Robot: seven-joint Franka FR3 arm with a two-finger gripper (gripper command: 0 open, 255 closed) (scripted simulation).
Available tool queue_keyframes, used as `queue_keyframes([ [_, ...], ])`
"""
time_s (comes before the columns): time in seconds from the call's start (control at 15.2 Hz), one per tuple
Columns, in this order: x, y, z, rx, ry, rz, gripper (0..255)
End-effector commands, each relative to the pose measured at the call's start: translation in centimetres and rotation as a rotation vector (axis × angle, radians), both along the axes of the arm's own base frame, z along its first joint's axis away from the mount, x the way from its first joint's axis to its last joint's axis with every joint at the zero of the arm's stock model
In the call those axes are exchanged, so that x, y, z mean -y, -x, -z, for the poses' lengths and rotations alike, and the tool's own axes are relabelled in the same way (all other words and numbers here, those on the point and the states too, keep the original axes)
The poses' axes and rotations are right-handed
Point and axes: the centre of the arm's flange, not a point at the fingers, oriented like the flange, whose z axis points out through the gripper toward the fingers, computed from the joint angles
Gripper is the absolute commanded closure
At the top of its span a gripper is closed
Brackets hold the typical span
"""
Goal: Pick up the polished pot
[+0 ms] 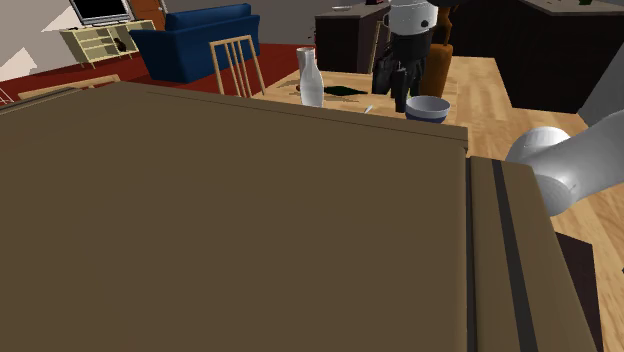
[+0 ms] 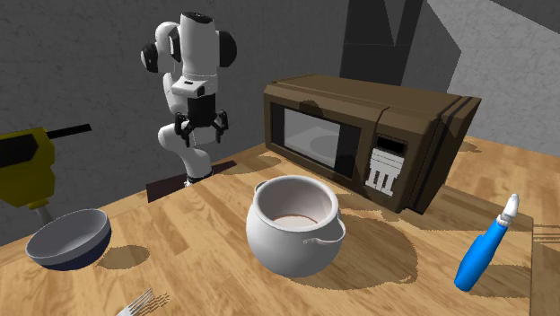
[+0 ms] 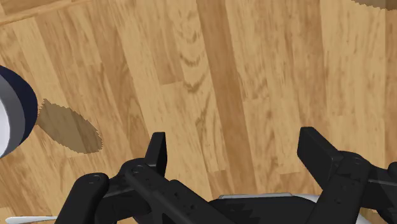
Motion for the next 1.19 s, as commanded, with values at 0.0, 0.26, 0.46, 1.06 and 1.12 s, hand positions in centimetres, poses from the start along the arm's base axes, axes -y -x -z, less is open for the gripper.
queue_keyframes([
  [0.0,0.0,0.0,0.0,0.0,0.0,0.0,0],
  [0.26,-1.1,-5.0,1.1,0.007,0.017,0.009,0],
  [0.46,-1.9,-8.8,1.9,0.013,0.03,0.015,0],
  [1.06,-4.0,-20.1,4.2,0.029,0.069,0.034,0],
  [1.12,-4.2,-21.4,4.5,0.031,0.073,0.037,0],
])
